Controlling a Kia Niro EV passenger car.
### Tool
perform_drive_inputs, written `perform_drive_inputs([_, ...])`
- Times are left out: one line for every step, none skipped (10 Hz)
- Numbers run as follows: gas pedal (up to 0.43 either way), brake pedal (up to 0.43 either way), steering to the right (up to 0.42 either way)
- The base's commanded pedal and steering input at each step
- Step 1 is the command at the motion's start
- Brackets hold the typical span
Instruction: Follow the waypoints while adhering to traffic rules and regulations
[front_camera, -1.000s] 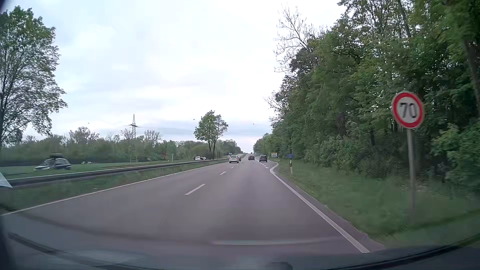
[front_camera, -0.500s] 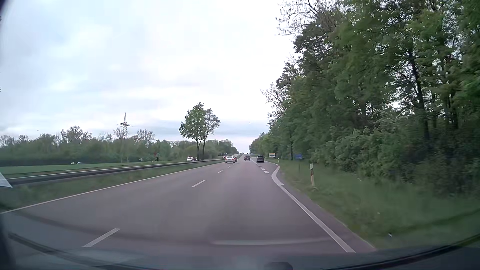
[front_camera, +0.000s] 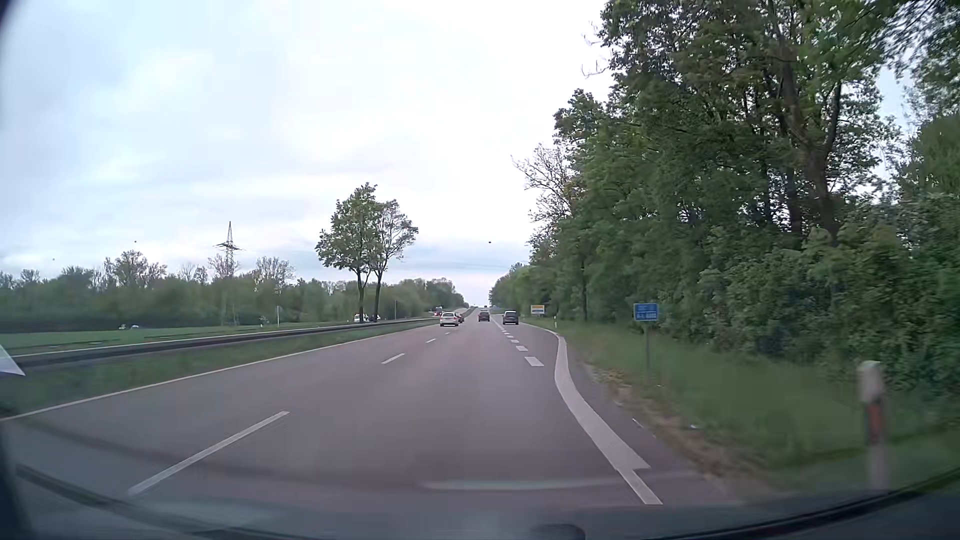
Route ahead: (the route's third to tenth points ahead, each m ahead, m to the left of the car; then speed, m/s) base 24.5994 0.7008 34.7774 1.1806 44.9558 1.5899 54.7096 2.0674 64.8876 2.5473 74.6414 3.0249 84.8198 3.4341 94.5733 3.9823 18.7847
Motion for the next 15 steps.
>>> perform_drive_inputs([0.138,0.000,0.007])
perform_drive_inputs([0.138,0.000,0.007])
perform_drive_inputs([0.138,0.000,0.007])
perform_drive_inputs([0.138,0.000,0.007])
perform_drive_inputs([0.138,0.000,0.006])
perform_drive_inputs([0.138,0.000,0.006])
perform_drive_inputs([0.138,0.000,0.006])
perform_drive_inputs([0.138,0.000,0.005])
perform_drive_inputs([0.138,0.000,0.004])
perform_drive_inputs([0.138,0.000,0.003])
perform_drive_inputs([0.150,0.000,0.001])
perform_drive_inputs([0.150,0.000,-0.001])
perform_drive_inputs([0.150,0.000,-0.004])
perform_drive_inputs([0.150,0.000,-0.004])
perform_drive_inputs([0.157,0.000,-0.005])
